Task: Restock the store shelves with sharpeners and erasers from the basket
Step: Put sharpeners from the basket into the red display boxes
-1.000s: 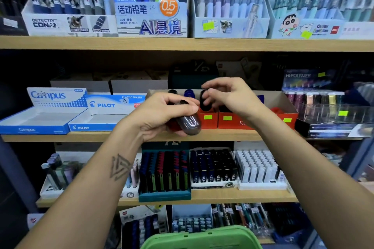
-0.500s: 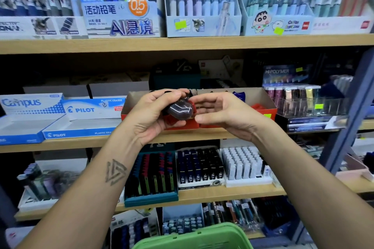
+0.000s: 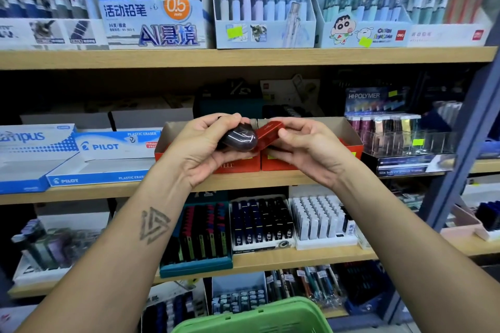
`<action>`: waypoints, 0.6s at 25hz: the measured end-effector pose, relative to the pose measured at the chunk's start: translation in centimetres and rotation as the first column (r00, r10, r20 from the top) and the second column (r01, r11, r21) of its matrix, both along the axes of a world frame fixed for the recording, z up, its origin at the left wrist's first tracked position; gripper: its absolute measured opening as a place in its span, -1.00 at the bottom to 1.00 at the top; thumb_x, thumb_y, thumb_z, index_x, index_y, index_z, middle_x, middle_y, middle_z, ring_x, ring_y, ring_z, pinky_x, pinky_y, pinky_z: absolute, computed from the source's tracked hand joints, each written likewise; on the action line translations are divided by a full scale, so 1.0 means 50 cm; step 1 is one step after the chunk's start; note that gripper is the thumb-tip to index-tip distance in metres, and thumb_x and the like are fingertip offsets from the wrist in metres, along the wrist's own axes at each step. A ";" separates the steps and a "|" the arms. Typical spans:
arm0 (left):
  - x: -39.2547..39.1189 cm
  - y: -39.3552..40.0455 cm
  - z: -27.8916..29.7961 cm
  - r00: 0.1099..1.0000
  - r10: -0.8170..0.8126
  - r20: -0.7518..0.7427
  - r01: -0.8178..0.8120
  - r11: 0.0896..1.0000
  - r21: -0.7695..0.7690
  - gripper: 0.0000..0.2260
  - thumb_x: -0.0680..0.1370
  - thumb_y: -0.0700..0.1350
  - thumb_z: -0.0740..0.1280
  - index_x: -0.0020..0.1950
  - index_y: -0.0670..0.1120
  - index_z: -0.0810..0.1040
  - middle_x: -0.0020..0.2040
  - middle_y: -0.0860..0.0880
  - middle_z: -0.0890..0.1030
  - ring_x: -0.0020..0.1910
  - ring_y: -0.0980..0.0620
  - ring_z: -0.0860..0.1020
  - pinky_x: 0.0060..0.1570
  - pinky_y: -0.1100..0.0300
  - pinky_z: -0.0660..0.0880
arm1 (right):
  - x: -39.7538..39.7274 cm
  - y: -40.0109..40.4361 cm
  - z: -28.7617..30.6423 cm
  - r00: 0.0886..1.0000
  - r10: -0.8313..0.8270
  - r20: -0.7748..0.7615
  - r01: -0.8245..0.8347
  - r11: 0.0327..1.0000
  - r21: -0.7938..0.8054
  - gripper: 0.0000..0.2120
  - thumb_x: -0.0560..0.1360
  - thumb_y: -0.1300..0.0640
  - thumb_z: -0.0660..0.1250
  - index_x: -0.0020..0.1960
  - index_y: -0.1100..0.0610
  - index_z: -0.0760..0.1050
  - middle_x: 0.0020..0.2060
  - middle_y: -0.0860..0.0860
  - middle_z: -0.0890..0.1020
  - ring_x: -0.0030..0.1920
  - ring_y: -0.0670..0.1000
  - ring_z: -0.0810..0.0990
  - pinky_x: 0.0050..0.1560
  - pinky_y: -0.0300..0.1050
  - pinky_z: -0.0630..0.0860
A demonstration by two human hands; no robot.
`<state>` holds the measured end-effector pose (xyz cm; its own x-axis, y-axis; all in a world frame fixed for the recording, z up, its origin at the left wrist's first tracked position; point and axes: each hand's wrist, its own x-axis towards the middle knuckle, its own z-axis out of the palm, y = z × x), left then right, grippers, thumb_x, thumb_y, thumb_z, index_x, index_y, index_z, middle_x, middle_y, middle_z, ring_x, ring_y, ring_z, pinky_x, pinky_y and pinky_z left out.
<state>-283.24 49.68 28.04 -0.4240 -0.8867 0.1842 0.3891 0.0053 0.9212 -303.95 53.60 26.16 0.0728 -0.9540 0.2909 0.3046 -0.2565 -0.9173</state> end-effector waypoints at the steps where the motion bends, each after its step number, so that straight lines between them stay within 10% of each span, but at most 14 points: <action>1: 0.007 -0.004 0.000 1.000 0.013 -0.001 -0.013 1.000 0.003 -0.80 0.47 -0.19 0.43 -0.01 -0.31 0.61 0.10 -0.30 0.66 0.09 -0.29 0.65 -0.03 -0.23 0.62 | -0.003 0.000 0.000 0.998 0.009 0.058 -0.010 1.000 0.016 -0.65 0.56 0.39 0.24 0.34 0.35 0.46 0.19 0.30 0.60 0.26 0.24 0.59 0.23 0.19 0.54; 5: 0.032 -0.010 -0.002 0.993 0.072 0.092 -0.065 0.995 -0.078 -0.83 0.57 -0.24 0.36 0.05 -0.35 0.59 0.06 -0.26 0.68 0.05 -0.29 0.67 -0.07 -0.07 0.66 | -0.001 0.002 0.002 0.980 0.098 0.172 -0.107 0.993 0.047 -0.63 0.64 0.36 0.12 0.41 0.25 0.44 0.32 0.34 0.50 0.27 0.29 0.57 0.19 0.35 0.51; 11: 0.074 -0.007 0.011 0.966 0.155 0.208 -0.119 0.977 -0.174 -0.79 0.55 -0.25 0.39 0.12 -0.36 0.60 0.11 -0.27 0.67 0.10 -0.30 0.65 0.05 -0.16 0.62 | 0.034 0.000 0.007 0.988 0.086 0.127 -0.092 0.995 0.043 -0.68 0.70 0.17 0.09 0.40 0.24 0.39 0.28 0.26 0.58 0.05 0.15 0.61 -0.22 -0.15 0.54; 15: 0.115 -0.005 0.019 0.927 0.235 0.292 -0.174 0.960 -0.219 -0.77 0.52 -0.27 0.42 0.10 -0.40 0.58 0.08 -0.38 0.63 0.02 -0.31 0.66 -0.14 -0.05 0.67 | 0.044 -0.017 0.019 0.984 0.027 0.174 -0.047 0.993 0.113 -0.61 0.63 0.10 0.28 0.34 0.34 0.44 0.25 0.31 0.58 0.09 0.15 0.64 -0.15 -0.22 0.60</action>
